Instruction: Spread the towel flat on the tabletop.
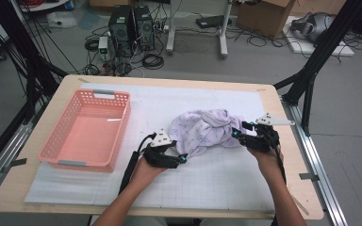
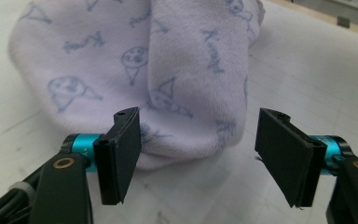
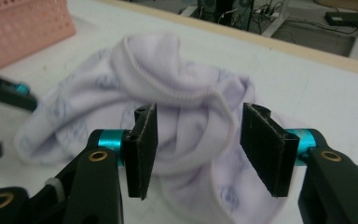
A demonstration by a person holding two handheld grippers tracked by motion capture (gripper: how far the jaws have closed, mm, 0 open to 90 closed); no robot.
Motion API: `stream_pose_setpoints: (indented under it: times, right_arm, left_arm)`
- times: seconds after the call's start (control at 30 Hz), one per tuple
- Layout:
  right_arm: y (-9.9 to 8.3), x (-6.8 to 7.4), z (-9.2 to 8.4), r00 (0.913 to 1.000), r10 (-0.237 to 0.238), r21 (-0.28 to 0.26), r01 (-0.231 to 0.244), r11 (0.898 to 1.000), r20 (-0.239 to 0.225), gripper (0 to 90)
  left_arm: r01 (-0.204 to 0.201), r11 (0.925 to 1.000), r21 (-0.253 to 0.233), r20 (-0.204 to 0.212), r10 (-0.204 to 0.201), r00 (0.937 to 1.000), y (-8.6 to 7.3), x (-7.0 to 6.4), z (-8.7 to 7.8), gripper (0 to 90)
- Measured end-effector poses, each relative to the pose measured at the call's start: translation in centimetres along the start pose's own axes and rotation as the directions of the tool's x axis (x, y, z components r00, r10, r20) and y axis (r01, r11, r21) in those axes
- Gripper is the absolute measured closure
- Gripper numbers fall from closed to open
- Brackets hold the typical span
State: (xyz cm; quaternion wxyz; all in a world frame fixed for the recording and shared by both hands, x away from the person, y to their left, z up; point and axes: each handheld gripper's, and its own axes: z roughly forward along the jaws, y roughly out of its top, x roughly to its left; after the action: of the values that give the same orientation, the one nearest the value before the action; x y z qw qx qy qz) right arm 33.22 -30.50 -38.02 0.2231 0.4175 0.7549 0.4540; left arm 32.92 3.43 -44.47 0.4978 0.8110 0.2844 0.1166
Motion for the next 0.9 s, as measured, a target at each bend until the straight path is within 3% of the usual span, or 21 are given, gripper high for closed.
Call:
stream_pose_setpoints:
  times: [0.1,0.17,0.2,0.27,0.33,0.4,0.5,0.53,0.63,0.7,0.8,0.9]
  right_arm:
    - [-1.8,0.2,0.4,0.9999,-0.014,0.056,0.013,0.998,0.002,48.9]
    - [-2.8,0.3,1.2,1.0000,-0.003,0.086,0.003,0.996,-0.007,49.3]
    - [-3.0,0.5,1.6,0.9999,0.002,0.102,-0.001,0.995,-0.013,49.0]
    - [-3.2,0.8,2.6,0.9998,0.002,0.109,0.000,0.994,-0.021,46.3]
    - [-3.1,1.0,3.6,1.0000,0.006,0.108,-0.005,0.994,-0.007,44.4]
    - [-3.1,1.2,4.6,0.9999,0.014,0.116,-0.014,0.993,0.004,46.4]
    - [-3.0,1.7,5.1,0.9996,-0.029,0.130,0.029,0.991,-0.005,75.1]
    - [-3.0,1.9,5.1,0.9992,-0.039,0.136,0.039,0.990,0.000,80.4]
    - [-3.0,2.2,4.7,0.9983,-0.047,0.144,0.052,0.988,-0.034,84.0]
    - [-2.9,2.5,3.9,0.9957,-0.036,0.144,0.048,0.988,-0.085,84.1]
    - [-3.3,3.4,2.3,0.9848,-0.056,0.167,0.084,0.982,-0.165,84.1]
    - [-4.2,4.2,0.8,0.9748,-0.058,0.186,0.099,0.978,-0.216,84.1]
  left_arm:
    - [-0.016,0.9987,0.049,-0.017,0.017,0.9997,0.4,-0.2,1.2,40.0]
    - [-0.025,0.9961,0.085,-0.025,0.027,0.9993,0.4,-0.3,1.7,52.7]
    - [-0.033,0.9956,0.088,-0.030,0.035,0.9989,0.4,-0.4,1.8,58.8]
    - [-0.018,0.9979,0.062,0.002,0.018,0.9998,0.4,-0.1,1.5,71.9]
    - [0.021,0.9992,0.033,0.040,-0.023,0.9990,0.4,0.5,1.0,78.7]
    - [0.045,0.9987,-0.023,0.053,-0.044,0.9977,0.6,0.7,0.0,80.5]
    - [0.061,0.9935,-0.096,0.065,-0.055,0.9964,0.8,1.0,-2.0,81.5]
    - [0.070,0.9909,-0.115,0.066,-0.062,0.9959,0.8,1.1,-2.7,81.8]
    - [0.095,0.9804,-0.172,0.066,-0.085,0.9942,0.9,1.8,-4.7,82.9]
    - [0.099,0.9755,-0.197,0.052,-0.090,0.9946,1.0,2.2,-5.9,83.3]
    - [0.096,0.9720,-0.214,0.022,-0.094,0.9953,0.9,2.9,-7.1,83.9]
    - [0.100,0.9683,-0.229,0.007,-0.101,0.9948,0.9,3.1,-7.9,84.1]
